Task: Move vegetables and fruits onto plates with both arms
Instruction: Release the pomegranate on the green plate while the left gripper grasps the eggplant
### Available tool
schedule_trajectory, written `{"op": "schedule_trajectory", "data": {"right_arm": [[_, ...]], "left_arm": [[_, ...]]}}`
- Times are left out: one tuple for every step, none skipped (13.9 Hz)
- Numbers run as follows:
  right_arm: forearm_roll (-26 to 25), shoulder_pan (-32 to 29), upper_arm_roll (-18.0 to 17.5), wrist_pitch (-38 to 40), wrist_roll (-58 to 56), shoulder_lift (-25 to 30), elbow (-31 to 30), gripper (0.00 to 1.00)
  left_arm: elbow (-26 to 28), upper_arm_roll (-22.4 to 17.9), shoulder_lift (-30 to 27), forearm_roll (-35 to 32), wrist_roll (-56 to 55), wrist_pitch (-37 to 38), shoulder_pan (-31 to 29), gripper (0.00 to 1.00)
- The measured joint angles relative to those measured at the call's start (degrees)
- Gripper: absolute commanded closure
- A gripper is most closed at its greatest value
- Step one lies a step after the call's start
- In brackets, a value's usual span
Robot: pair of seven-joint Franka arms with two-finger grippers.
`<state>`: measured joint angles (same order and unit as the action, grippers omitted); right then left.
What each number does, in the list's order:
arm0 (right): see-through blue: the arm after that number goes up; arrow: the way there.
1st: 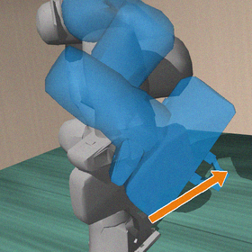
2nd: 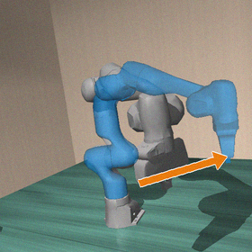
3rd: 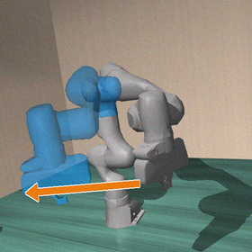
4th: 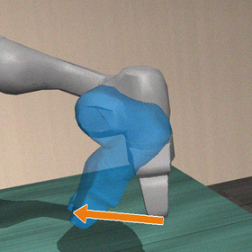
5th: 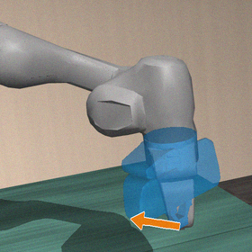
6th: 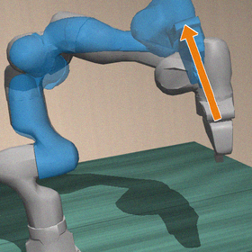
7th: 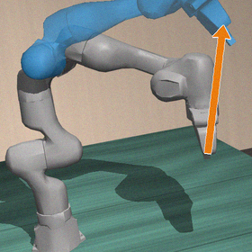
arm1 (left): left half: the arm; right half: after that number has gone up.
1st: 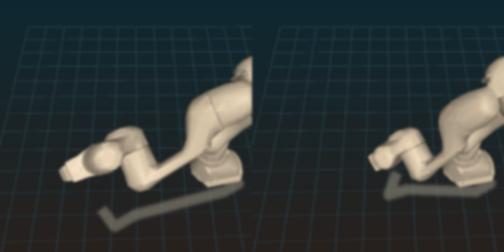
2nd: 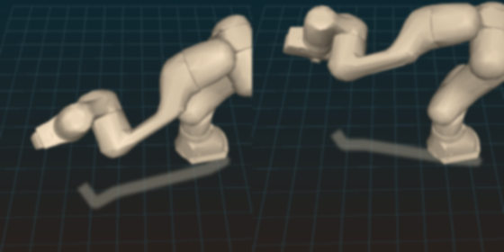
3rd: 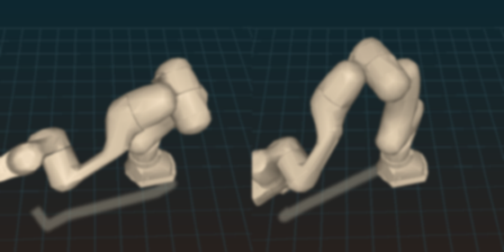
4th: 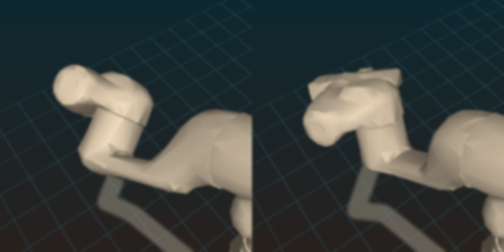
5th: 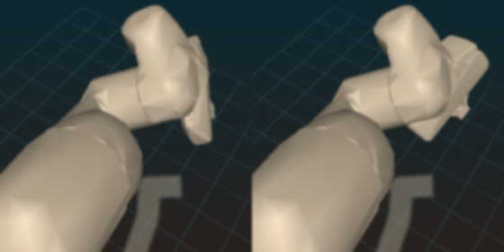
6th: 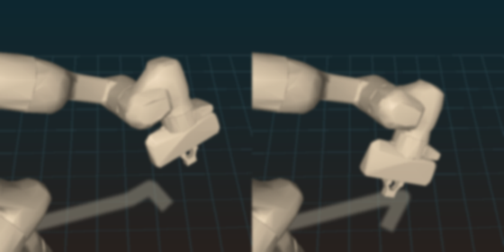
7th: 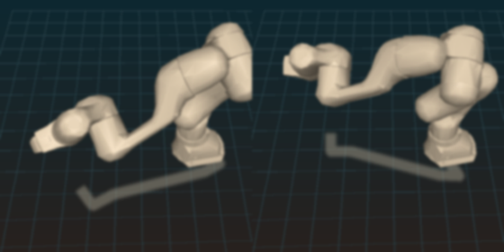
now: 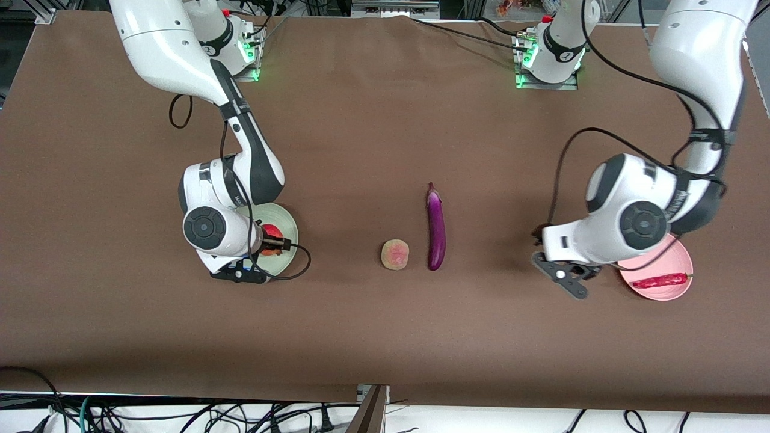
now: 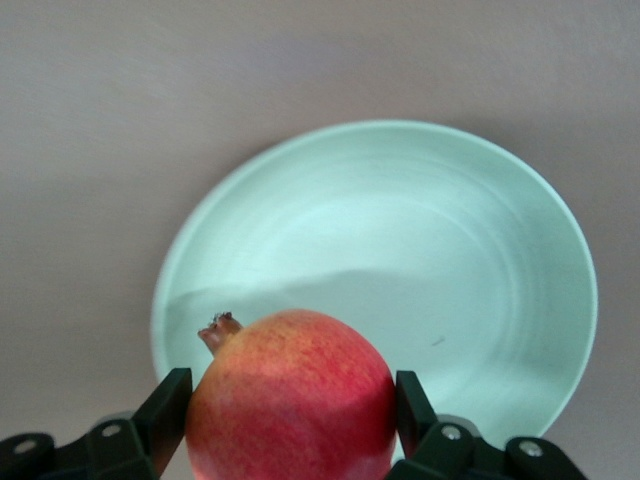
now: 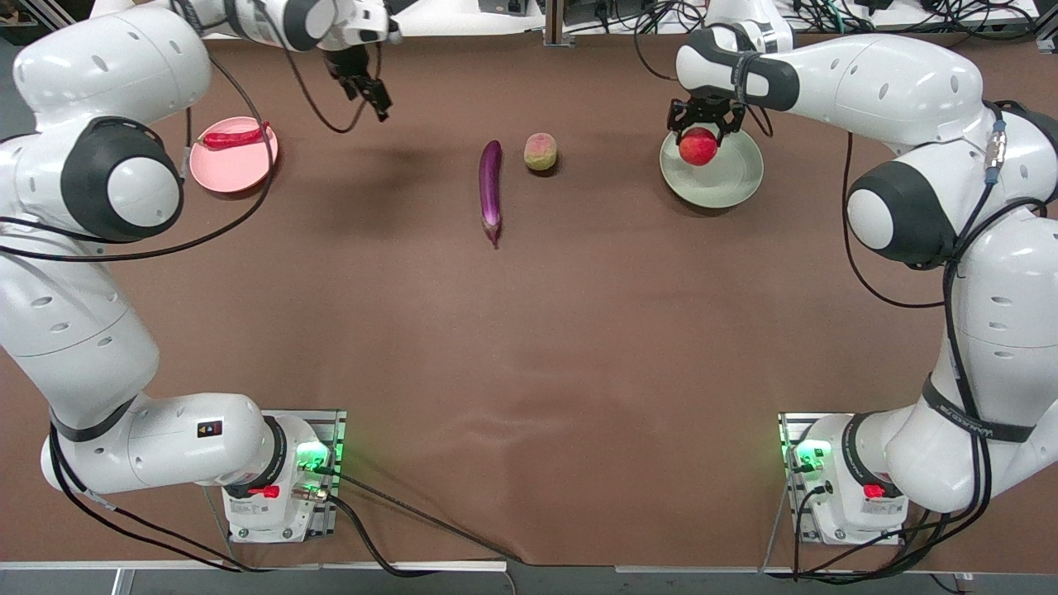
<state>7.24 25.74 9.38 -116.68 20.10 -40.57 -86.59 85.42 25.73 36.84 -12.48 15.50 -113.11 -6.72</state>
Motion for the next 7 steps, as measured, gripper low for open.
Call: {"op": "schedule_trajectory", "data": {"right_arm": [[0.0, 0.0, 0.8, -1.4, -1.0, 0.3, -1.9, 0.0], [0.0, 0.0, 1.7, -2.5, -1.6, 0.5, -3.3, 0.0], [0.0, -0.1, 2.3, -2.8, -2.1, 0.7, -4.0, 0.0], [0.0, -0.1, 2.5, -2.9, -2.2, 1.1, -4.2, 0.0], [0.3, -0.1, 2.6, -3.0, -2.2, 1.6, -4.1, 0.0], [1.2, 0.0, 2.6, -2.9, -2.1, 2.4, -3.9, 0.0], [2.7, 0.2, 2.5, -2.2, -1.9, 3.2, -3.2, 0.0]], "left_arm": [[0.0, 0.1, 0.6, 1.3, -4.3, -1.8, 1.7, 0.0], [0.1, 0.1, 1.3, 2.2, -9.3, -3.4, 3.5, 0.0], [0.2, 0.2, 2.1, 2.5, -15.5, -4.6, 5.6, 0.0], [0.3, 0.3, 3.0, 2.5, -21.9, -6.0, 7.8, 0.0], [0.4, 0.3, 3.9, 2.5, -28.5, -7.6, 10.0, 0.0], [0.5, 0.3, 4.8, 2.5, -34.5, -9.2, 12.0, 0.0], [0.8, 0.3, 5.6, 2.5, -39.9, -11.0, 13.7, 0.0]]}}
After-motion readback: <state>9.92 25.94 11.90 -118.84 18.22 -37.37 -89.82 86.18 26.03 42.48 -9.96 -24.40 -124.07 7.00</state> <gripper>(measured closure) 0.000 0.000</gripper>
